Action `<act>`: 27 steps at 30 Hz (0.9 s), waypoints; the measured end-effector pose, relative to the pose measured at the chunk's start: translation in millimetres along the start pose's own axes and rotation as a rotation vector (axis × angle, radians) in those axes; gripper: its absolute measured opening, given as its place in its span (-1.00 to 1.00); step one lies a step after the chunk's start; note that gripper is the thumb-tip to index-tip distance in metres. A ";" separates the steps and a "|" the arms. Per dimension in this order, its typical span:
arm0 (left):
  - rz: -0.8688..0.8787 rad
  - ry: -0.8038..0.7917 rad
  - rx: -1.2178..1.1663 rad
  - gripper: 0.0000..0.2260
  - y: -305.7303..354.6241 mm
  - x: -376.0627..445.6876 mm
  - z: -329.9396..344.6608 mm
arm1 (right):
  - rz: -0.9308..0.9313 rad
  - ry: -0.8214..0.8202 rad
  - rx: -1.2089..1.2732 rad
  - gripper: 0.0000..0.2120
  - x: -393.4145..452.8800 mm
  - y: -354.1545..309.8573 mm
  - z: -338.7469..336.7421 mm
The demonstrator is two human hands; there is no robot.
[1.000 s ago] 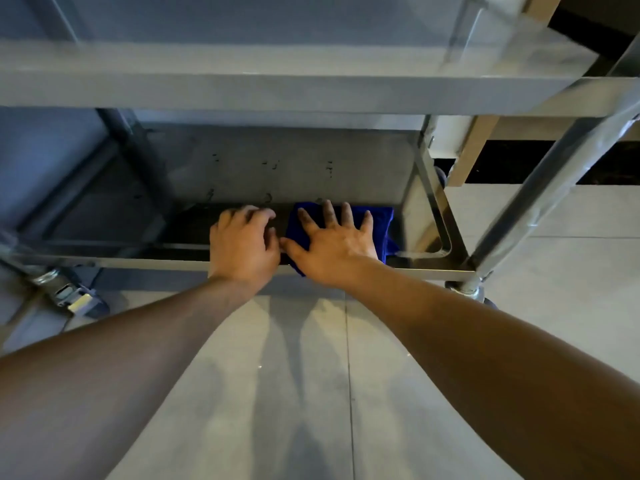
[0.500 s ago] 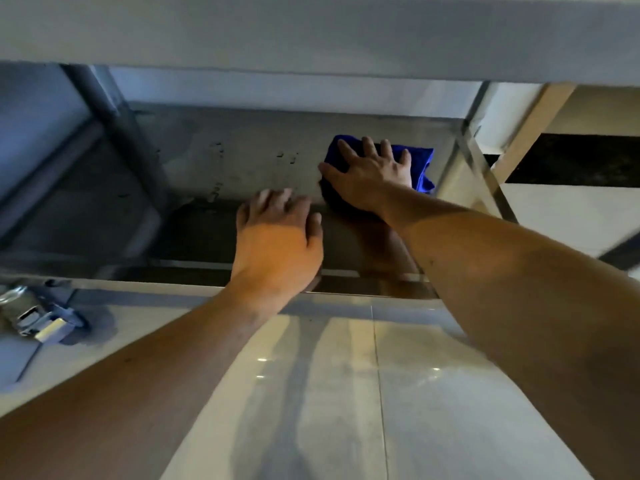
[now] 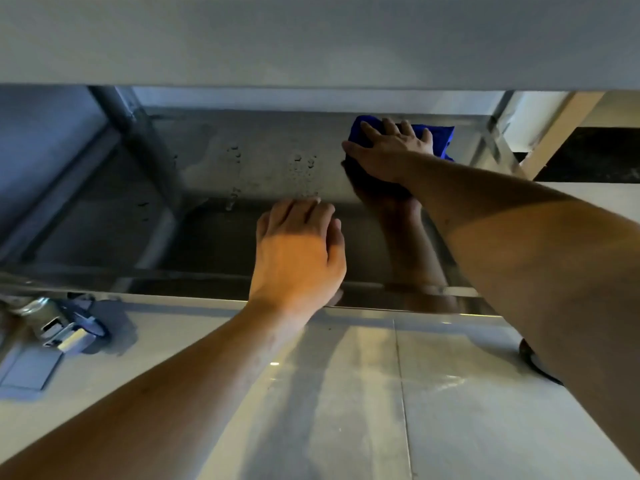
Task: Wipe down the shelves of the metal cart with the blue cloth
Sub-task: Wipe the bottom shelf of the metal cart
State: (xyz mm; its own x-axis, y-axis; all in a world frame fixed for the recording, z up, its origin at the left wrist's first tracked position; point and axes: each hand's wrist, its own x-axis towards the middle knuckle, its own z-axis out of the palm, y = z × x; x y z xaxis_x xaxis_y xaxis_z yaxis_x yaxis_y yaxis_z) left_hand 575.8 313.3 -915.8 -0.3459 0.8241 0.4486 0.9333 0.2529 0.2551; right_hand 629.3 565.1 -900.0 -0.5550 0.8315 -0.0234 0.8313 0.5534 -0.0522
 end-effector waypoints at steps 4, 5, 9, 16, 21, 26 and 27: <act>-0.011 0.018 -0.012 -0.67 -0.4 0.7 -0.8 | -0.022 -0.012 0.004 -0.26 -29.4 -5.2 -1.7; -0.021 0.019 -0.014 -0.66 0.6 0.4 -1.6 | -0.026 -0.019 0.002 -0.26 -39.1 -6.7 -1.2; -0.063 0.027 0.027 -0.68 4.1 -0.3 -3.8 | -0.041 -0.022 0.003 -0.24 -86.7 -6.8 6.8; -0.131 0.046 0.165 -0.65 8.8 -0.3 -8.4 | -0.102 -0.049 0.041 -0.19 -181.6 1.2 11.1; -0.177 -0.015 0.153 -0.55 9.7 -2.7 -17.2 | -0.109 -0.081 0.030 -0.15 -222.1 -10.4 8.9; -0.186 -0.057 0.147 -0.64 -6.0 -12.6 -32.9 | -0.176 -0.084 0.003 -0.19 -232.2 -40.0 9.9; -0.189 -0.063 0.146 -0.64 -11.5 -14.5 -36.3 | -0.192 -0.083 0.003 -0.20 -231.4 -47.4 10.0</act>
State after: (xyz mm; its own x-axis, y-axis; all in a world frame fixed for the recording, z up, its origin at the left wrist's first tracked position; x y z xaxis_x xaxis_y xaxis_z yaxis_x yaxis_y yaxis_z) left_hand 566.6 280.0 -894.2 -0.5136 0.7837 0.3494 0.8580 0.4728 0.2007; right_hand 718.0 345.9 -902.1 -0.7039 0.7039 -0.0953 0.7100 0.7011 -0.0662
